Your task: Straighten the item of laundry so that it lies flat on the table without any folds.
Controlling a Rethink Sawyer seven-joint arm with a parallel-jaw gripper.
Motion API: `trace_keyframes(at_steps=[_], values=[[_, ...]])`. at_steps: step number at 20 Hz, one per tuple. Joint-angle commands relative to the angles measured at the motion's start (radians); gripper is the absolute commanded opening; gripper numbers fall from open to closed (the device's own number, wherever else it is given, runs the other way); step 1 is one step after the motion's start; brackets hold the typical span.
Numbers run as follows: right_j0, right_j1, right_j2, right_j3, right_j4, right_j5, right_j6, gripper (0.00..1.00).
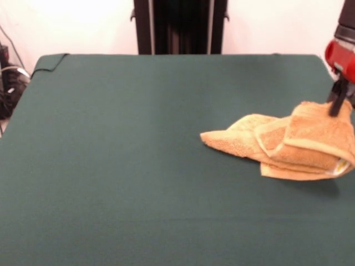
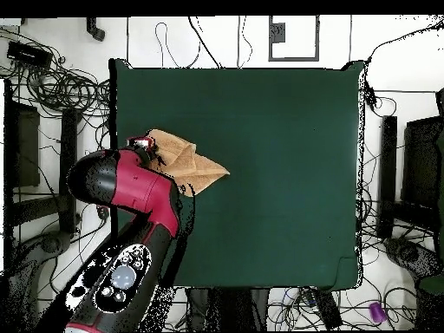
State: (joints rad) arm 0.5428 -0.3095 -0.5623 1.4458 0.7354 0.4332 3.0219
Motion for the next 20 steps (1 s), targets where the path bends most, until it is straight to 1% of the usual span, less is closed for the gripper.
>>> trace_keyframes(at_steps=[1, 2, 5, 9, 10, 12, 18, 20], values=[[0.044, -0.134, -0.024, 0.098, -0.174, 0.215, -0.034, 0.0], [0.052, -0.166, -0.039, 0.093, -0.2, 0.274, -0.027, 0.0], [0.057, -0.214, -0.047, 0.092, -0.247, 0.338, -0.005, 0.0], [0.041, -0.24, -0.029, 0.097, -0.29, 0.364, 0.003, 0.0], [0.029, -0.266, -0.025, 0.122, -0.306, 0.355, -0.012, 0.0], [0.026, -0.284, -0.027, 0.125, -0.329, 0.368, -0.008, 0.0], [0.04, -0.323, -0.063, 0.075, -0.401, 0.49, 0.033, 0.0], [0.041, -0.335, -0.064, 0.068, -0.413, 0.517, 0.047, 0.0]])
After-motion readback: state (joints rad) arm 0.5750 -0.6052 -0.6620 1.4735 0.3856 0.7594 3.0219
